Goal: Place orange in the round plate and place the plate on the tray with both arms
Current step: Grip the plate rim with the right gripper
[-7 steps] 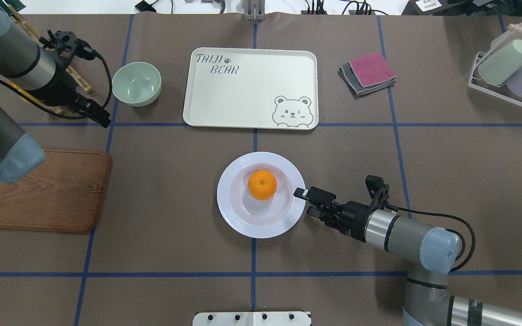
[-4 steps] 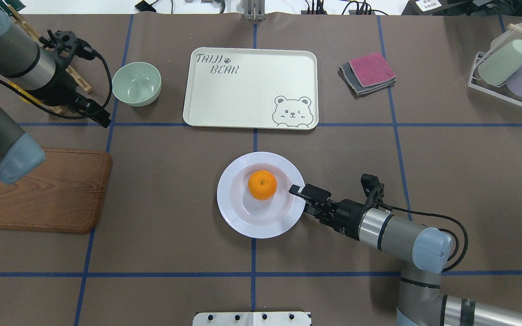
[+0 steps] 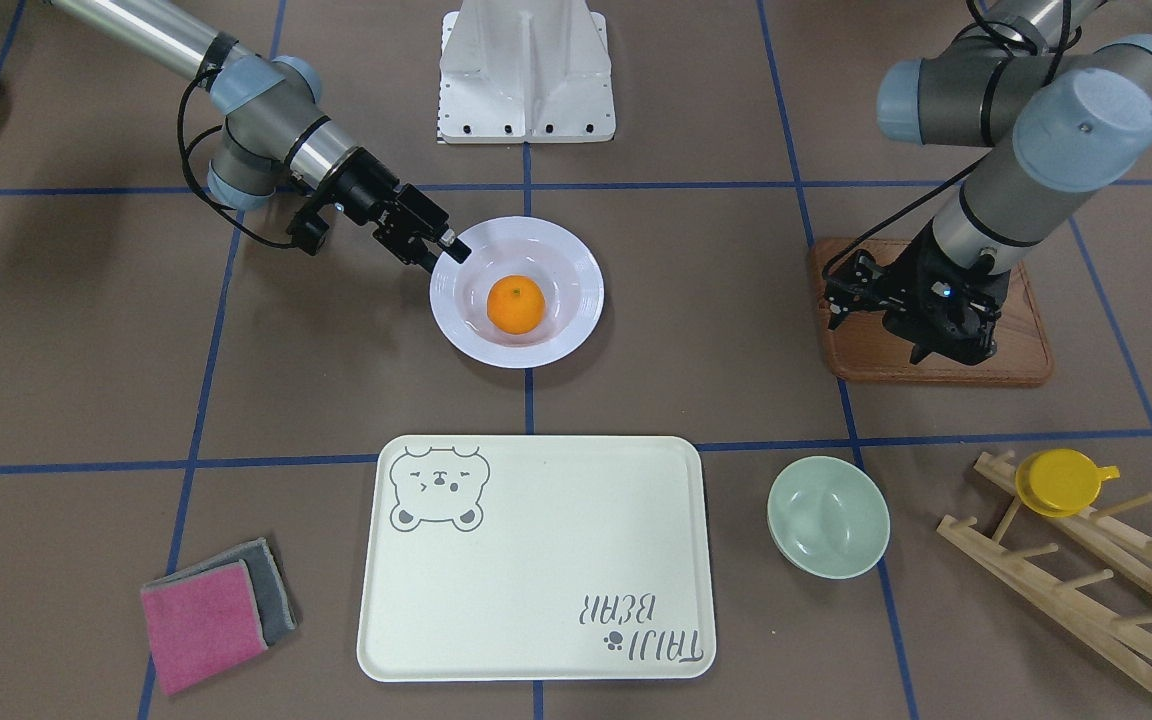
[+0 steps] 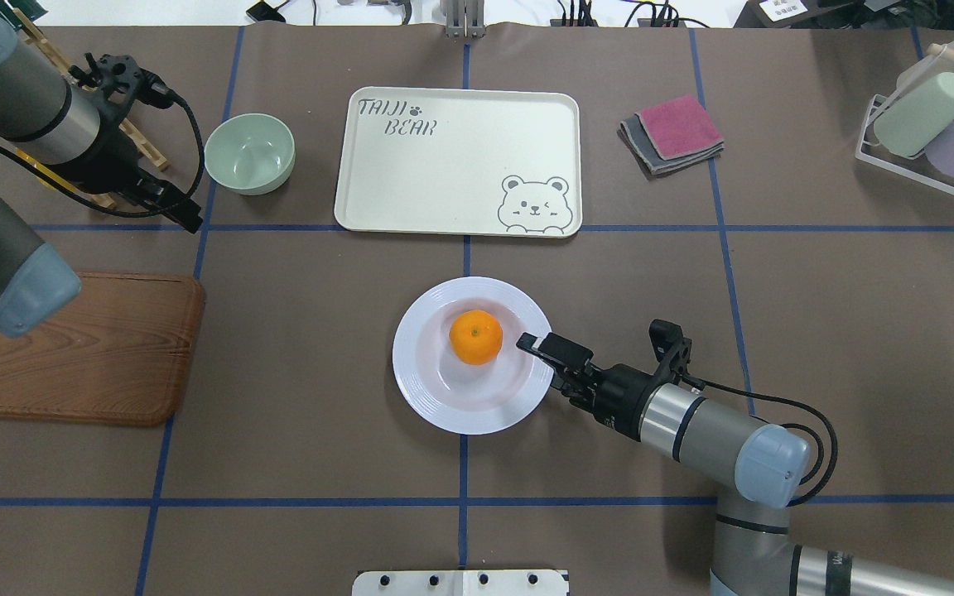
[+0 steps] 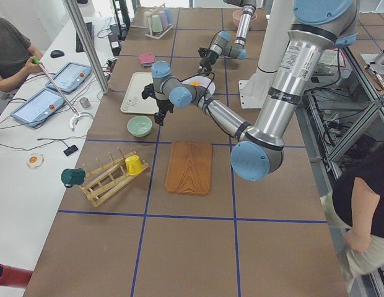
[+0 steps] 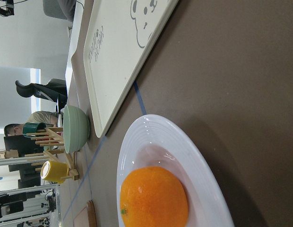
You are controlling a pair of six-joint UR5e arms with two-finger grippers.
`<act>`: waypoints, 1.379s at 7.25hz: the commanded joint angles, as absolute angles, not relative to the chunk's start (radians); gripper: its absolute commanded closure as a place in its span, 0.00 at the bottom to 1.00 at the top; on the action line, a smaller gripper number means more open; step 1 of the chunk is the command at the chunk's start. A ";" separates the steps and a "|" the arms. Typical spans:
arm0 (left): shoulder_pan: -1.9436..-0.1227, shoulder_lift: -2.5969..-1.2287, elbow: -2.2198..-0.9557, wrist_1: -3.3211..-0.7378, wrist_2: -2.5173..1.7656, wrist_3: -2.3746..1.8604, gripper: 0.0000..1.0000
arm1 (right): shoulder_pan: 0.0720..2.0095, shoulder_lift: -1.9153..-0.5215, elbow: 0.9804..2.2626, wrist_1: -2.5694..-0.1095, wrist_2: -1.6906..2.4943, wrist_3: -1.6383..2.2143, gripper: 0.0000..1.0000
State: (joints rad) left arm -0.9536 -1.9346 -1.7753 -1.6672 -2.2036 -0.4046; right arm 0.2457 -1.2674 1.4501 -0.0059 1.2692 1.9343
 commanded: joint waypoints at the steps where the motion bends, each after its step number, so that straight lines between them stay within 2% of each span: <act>1: -0.956 -1.934 -1.784 -1.664 -2.206 -0.405 0.01 | 0.236 -1.261 1.442 -0.005 1.252 1.934 0.10; 2: -0.956 -1.934 -1.786 -1.664 -2.206 -0.405 0.01 | 0.230 -1.262 1.442 -0.005 1.240 1.934 0.15; 6: -0.956 -1.934 -1.795 -1.663 -2.206 -0.407 0.01 | 0.222 -1.261 1.443 -0.002 1.233 1.940 0.56; 10: -0.954 -1.933 -1.793 -1.663 -2.206 -0.407 0.01 | 0.224 -1.261 1.454 0.002 1.233 1.940 0.68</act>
State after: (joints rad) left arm -0.9543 -1.9337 -1.7941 -1.6628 -2.2059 -0.4064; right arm 0.2239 -1.2622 1.4509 0.0009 1.2333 1.9404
